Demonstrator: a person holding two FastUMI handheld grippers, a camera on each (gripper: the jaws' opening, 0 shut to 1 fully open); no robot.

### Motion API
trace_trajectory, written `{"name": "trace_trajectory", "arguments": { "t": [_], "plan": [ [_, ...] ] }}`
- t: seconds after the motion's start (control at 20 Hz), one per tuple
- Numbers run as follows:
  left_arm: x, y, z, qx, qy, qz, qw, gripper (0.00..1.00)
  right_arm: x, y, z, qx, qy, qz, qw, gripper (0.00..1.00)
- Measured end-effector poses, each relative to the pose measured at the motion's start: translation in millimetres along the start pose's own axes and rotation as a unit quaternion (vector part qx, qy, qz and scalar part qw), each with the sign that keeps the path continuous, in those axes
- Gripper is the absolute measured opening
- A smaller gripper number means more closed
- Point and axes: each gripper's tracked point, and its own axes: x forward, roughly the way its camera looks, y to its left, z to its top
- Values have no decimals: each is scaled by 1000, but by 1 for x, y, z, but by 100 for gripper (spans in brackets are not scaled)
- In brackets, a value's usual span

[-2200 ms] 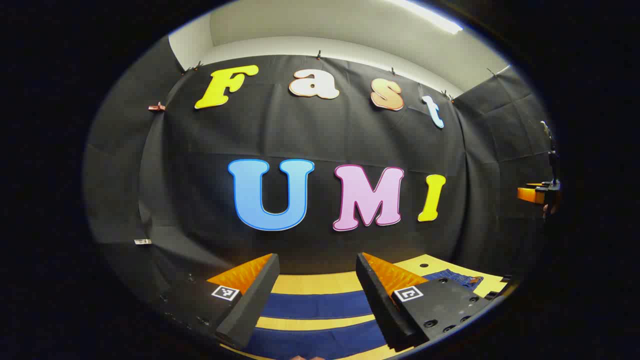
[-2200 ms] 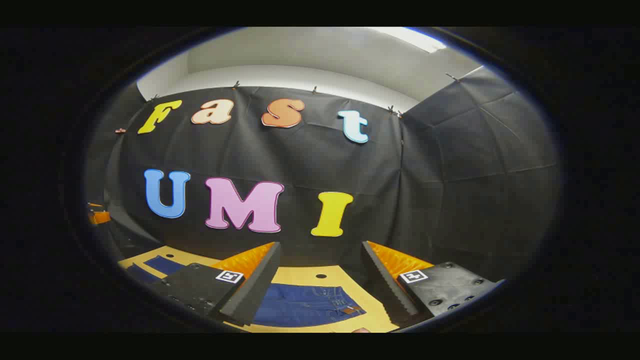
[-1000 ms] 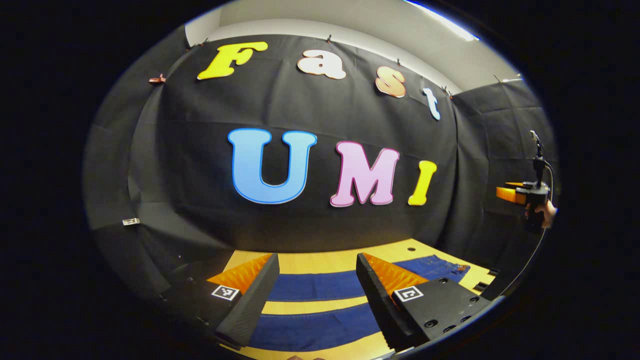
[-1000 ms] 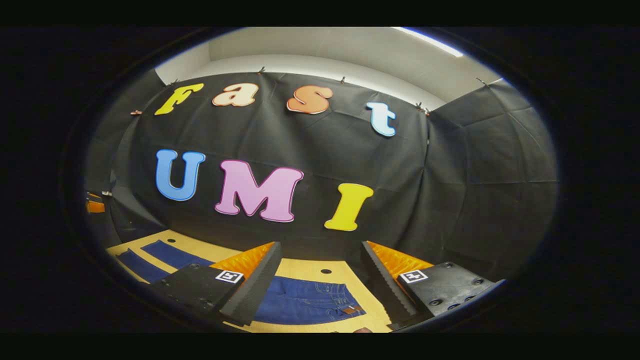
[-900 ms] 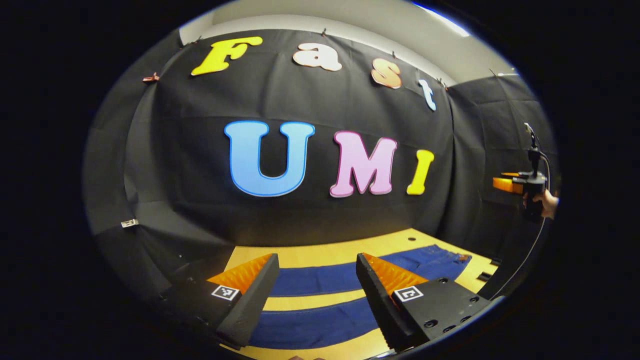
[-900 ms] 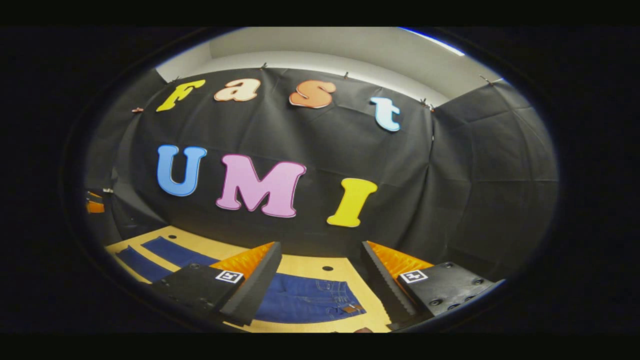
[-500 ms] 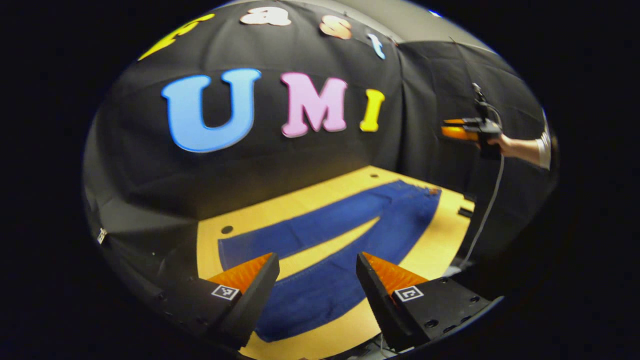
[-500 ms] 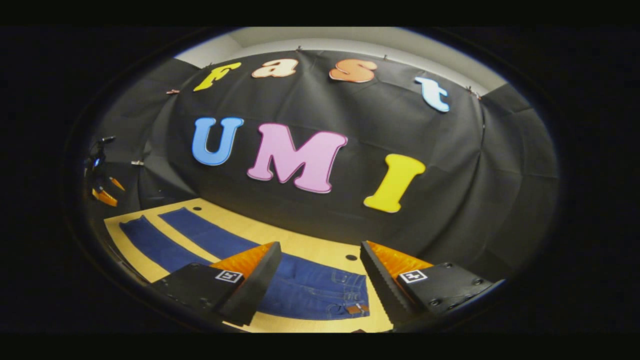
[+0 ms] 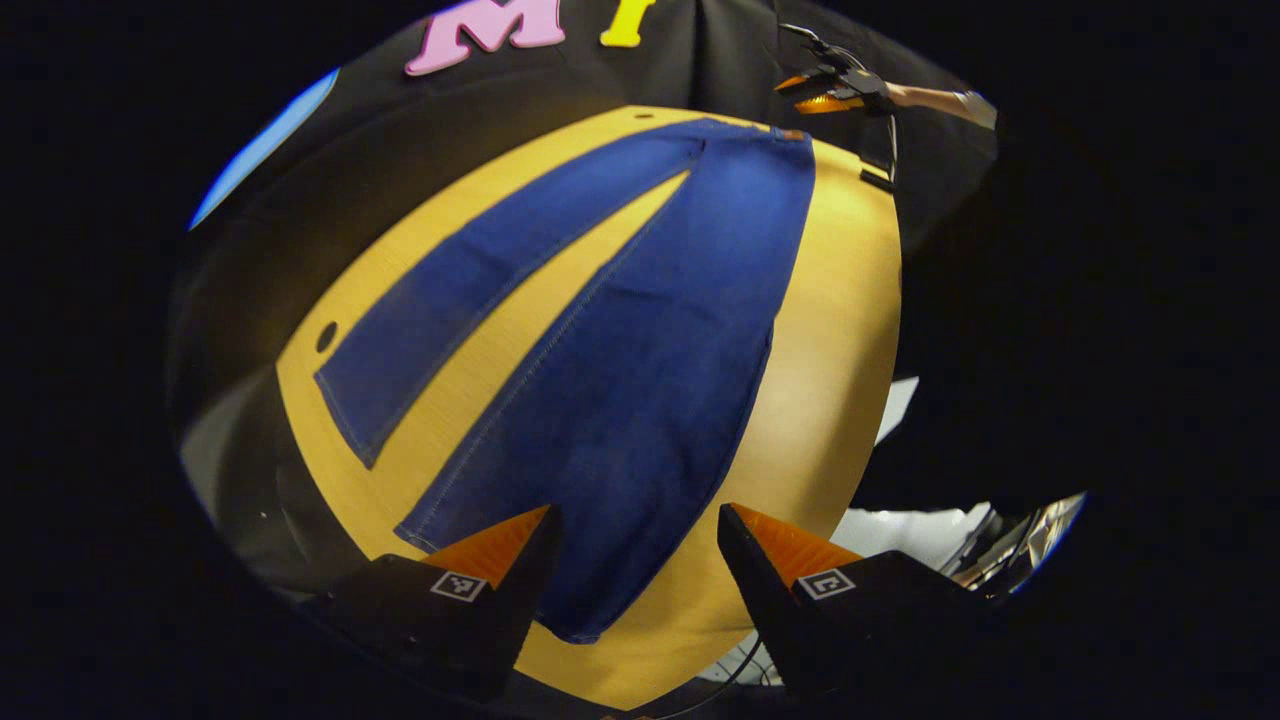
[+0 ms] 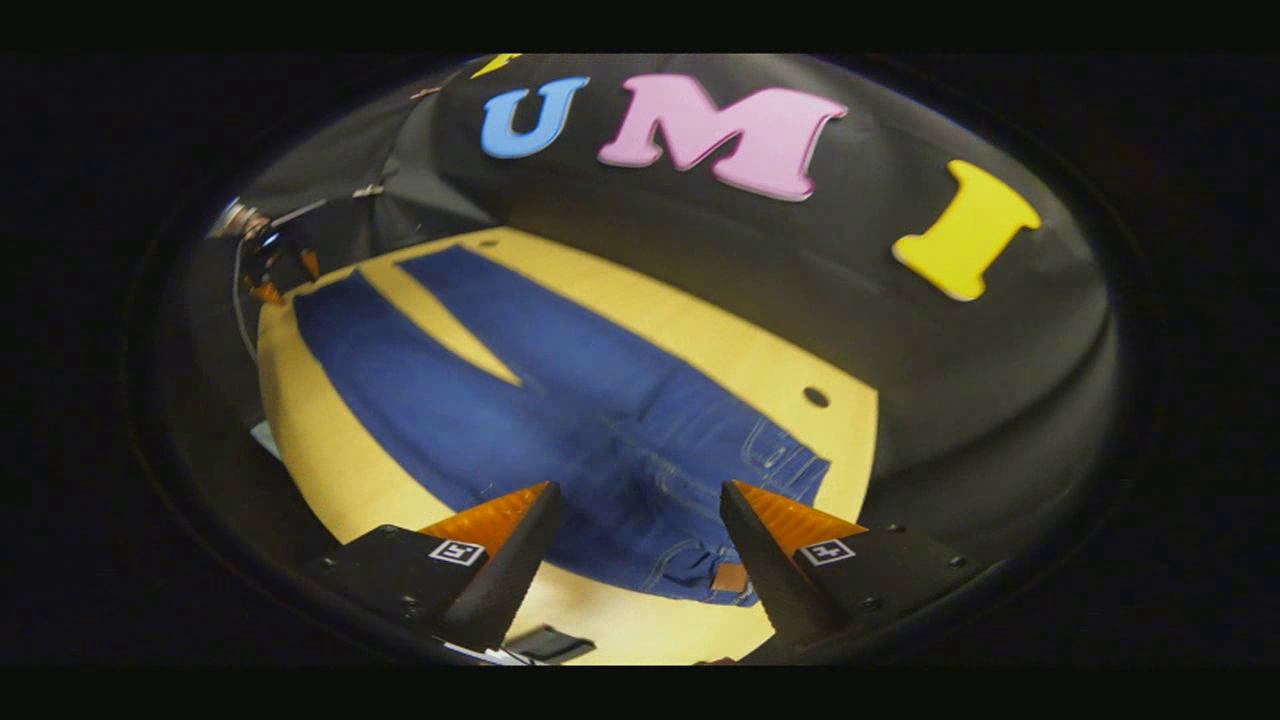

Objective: Grasp the waist and the cuffs of the jeans and fold them to make the two legs overlap; first hold the waist and fold one-third of the jeans toward the cuffs, then hold the cuffs and fold the remaining one-third in the same direction to finish folding.

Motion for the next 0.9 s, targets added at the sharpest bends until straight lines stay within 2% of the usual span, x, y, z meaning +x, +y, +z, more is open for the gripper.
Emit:
{"name": "trace_trajectory", "arguments": {
  "t": [0.1, 0.15, 0.3, 0.4, 0.45, 0.5, 0.55, 0.6, 0.65, 0.7, 0.75, 0.8, 0.85, 0.9],
  "plan": [
    [15, 7, -14, 11, 33, -3, 999, 97, 21, 8, -37, -19, 69, 50, 996, 96],
    [21, 7, -23, 14, 52, -10, 999, 96, 28, 12, -55, -23, 106, 77, 991, 98],
    [29, 7, -37, 16, 89, -29, 995, 95, 40, 18, -99, -53, 189, 128, 972, 97],
    [35, 9, -46, 18, 106, -35, 994, 95, 43, 16, -123, -94, 234, 137, 958, 97],
    [38, 10, -49, 22, 112, -34, 993, 92, 43, 14, -133, -117, 252, 141, 950, 95],
    [38, 13, -52, 26, 121, -27, 992, 96, 45, 12, -141, -133, 264, 141, 945, 98],
    [47, 14, -49, 24, 112, -30, 993, 92, 42, 16, -141, -131, 270, 149, 942, 98],
    [41, 16, -51, 17, 114, -27, 993, 96, 49, 16, -148, -120, 276, 147, 942, 98],
    [41, 17, -47, 8, 110, -26, 994, 95, 43, 15, -144, -106, 285, 144, 942, 97],
    [41, 22, -47, -1, 111, -25, 994, 95, 46, 15, -142, -93, 290, 143, 942, 100],
    [42, 25, -46, -6, 113, -24, 993, 94, 48, 12, -140, -76, 297, 136, 942, 90],
    [40, 29, -47, -12, 121, -19, 992, 92, 51, 10, -140, -57, 305, 126, 942, 96],
    [41, 36, -45, -21, 120, -12, 992, 87, 52, 7, -138, -37, 313, 115, 942, 93],
    [43, 42, -45, -40, 121, -4, 992, 68, 55, 1, -136, -31, 313, 105, 943, 77]
  ]
}}
